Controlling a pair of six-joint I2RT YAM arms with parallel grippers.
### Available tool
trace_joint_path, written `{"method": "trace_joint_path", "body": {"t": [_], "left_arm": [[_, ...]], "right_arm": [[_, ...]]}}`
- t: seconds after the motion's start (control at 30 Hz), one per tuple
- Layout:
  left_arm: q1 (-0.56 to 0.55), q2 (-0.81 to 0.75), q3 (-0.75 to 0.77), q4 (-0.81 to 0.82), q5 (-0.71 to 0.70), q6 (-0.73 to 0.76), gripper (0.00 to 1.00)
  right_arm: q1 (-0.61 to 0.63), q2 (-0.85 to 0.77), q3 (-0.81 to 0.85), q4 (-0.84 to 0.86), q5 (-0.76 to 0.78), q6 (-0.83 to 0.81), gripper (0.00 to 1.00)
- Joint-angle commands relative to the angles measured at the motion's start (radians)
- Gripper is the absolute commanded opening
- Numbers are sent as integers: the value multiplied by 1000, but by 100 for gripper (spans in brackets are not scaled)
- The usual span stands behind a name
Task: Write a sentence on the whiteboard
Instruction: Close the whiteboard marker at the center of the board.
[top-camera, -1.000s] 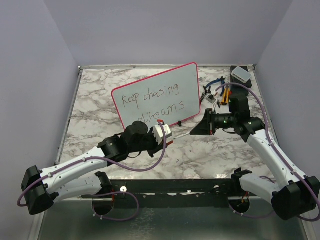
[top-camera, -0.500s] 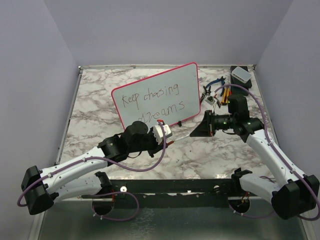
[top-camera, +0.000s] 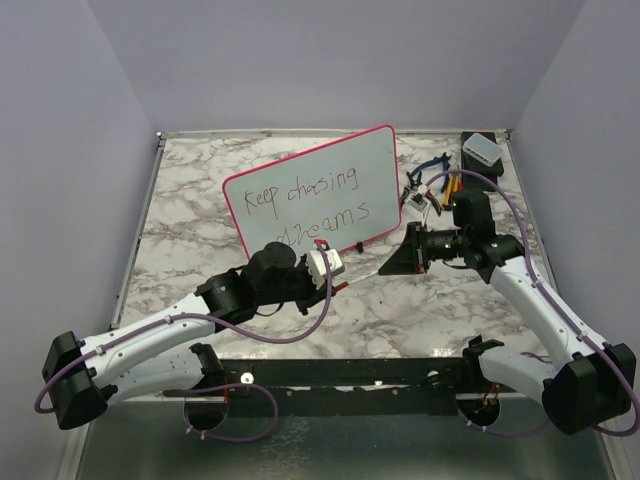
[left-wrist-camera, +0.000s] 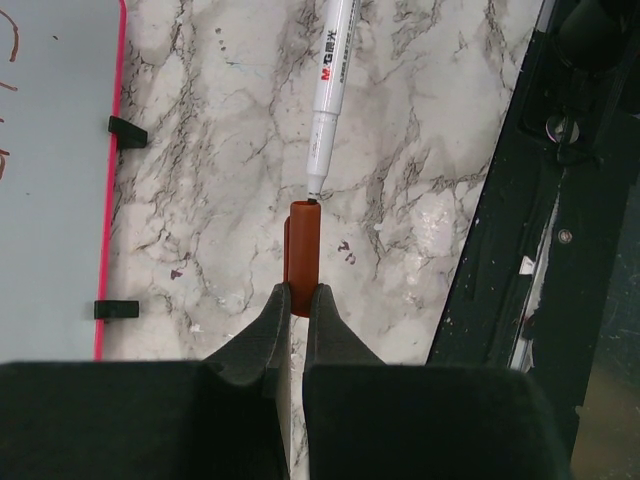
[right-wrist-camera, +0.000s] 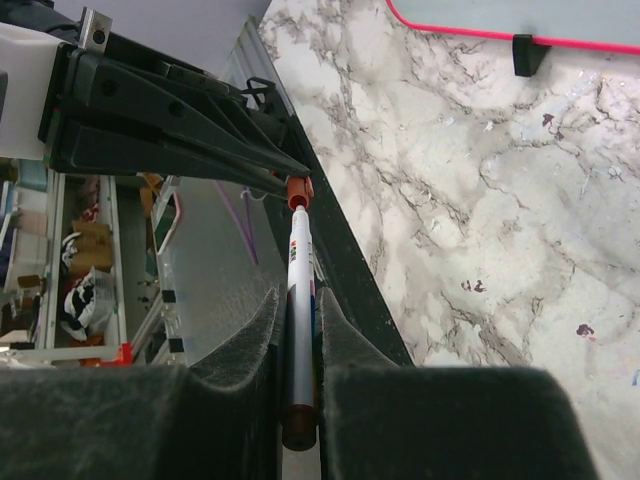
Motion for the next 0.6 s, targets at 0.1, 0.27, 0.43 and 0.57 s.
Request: {"method": "trace_joint_path", "body": {"t": [0.1, 0.27, 0.43, 0.57], "left_arm": [[-2, -14, -13, 21, 31, -2, 0], [-2, -17, -10, 23, 37, -2, 0], [-1, -23, -13, 26, 38, -2, 0], [-1, -32, -14, 33, 39, -5, 0]], "right_arm": [[19, 17, -15, 32, -30, 5, 1], [36, 32, -13, 50, -38, 12, 1], [56, 47, -18, 77, -55, 26, 1], [75, 60, -32, 105, -88, 38, 1]]}}
